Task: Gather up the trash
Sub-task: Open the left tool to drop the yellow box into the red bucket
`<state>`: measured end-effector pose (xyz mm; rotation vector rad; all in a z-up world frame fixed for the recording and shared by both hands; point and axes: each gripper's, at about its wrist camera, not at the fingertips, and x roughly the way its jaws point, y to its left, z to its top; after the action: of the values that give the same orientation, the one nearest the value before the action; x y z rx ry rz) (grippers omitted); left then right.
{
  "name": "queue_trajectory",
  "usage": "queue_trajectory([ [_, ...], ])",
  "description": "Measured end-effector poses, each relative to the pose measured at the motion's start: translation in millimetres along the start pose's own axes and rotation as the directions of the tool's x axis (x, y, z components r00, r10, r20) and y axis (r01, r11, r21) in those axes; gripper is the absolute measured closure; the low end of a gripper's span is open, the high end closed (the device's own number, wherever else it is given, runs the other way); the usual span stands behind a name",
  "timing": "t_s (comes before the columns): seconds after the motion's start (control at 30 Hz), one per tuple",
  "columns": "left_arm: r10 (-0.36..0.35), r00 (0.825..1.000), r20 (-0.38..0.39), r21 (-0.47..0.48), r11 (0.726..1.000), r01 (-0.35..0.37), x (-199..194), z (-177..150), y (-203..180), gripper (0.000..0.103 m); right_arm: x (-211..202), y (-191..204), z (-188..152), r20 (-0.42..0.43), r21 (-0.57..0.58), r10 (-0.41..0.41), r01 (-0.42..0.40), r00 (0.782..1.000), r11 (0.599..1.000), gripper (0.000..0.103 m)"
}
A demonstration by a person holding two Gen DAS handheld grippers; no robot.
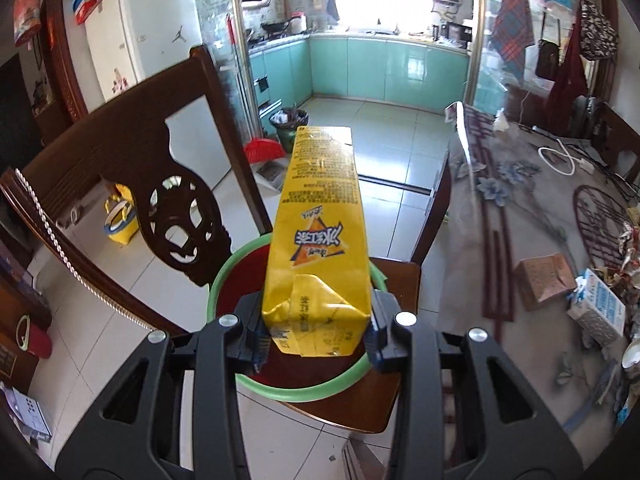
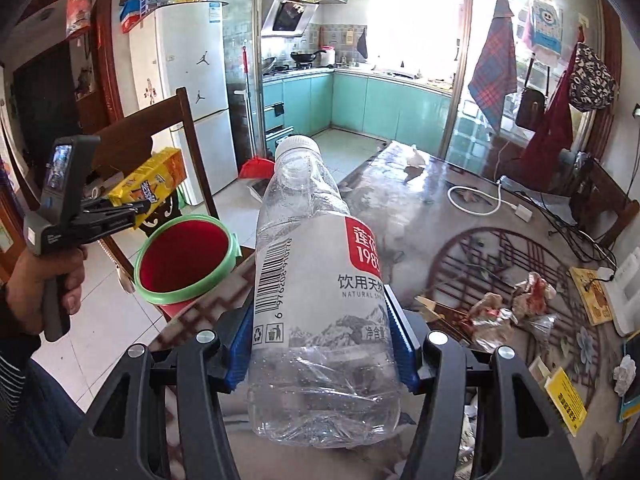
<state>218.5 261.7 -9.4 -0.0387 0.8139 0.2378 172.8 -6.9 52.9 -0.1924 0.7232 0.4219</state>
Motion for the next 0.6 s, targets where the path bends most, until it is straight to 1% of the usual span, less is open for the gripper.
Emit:
queue_trajectory([
  [0.13,-0.02,0.997,-0.076,-0.067,0.998,0.015,30.4,-3.9,19.9,0.067,18.1,24.3,16.4,-0.002,-0.037,0.02,-0.02,1.0,0.999,0.047],
  [0.23,-0.03,0.994,-0.102,-0.095,0.995,0.02,42.0,-4.3,25.7,0.066,31.2,38.2,25.4,-0.003,-0.045,0.032,-0.032,0.999,0.998,0.047],
  [0.27,-0.034,0.994,-0.102,-0.102,0.994,0.023,42.3,-2.8,26.1,0.062,36.9,42.8,28.4,-0.007,-0.047,0.036,-0.036,0.999,0.998,0.047],
  [0.3,-0.039,0.995,-0.091,-0.107,0.994,0.03,40.0,-0.3,25.7,0.053,41.5,45.9,29.0,-0.012,-0.046,0.039,-0.04,0.999,0.998,0.047],
  [0.33,-0.045,0.996,-0.075,-0.11,0.993,0.036,37.8,3.0,26.3,0.049,46.1,48.5,29.4,-0.018,-0.046,0.045,-0.045,0.999,0.998,0.047],
  [0.37,-0.047,0.997,-0.06,-0.115,0.993,0.04,35.1,6.9,26.1,0.039,51.6,52.6,31.3,-0.025,-0.047,0.049,-0.05,0.999,0.998,0.047],
  [0.4,-0.047,0.998,-0.044,-0.121,0.992,0.041,32.8,10.3,26.4,0.032,54.1,54.1,30.7,-0.028,-0.05,0.052,-0.054,0.998,0.997,0.047],
  [0.5,-0.031,1.0,0.001,-0.142,0.989,0.031,21.0,19.3,32.6,0.022,66.8,65.1,35.6,-0.041,-0.064,0.067,-0.07,0.997,0.996,0.047],
  [0.6,0.01,0.998,0.058,-0.19,0.982,0.001,2.9,26.9,46.8,0.015,82.8,83.7,44.0,-0.051,-0.081,0.097,-0.101,0.994,0.992,0.047],
])
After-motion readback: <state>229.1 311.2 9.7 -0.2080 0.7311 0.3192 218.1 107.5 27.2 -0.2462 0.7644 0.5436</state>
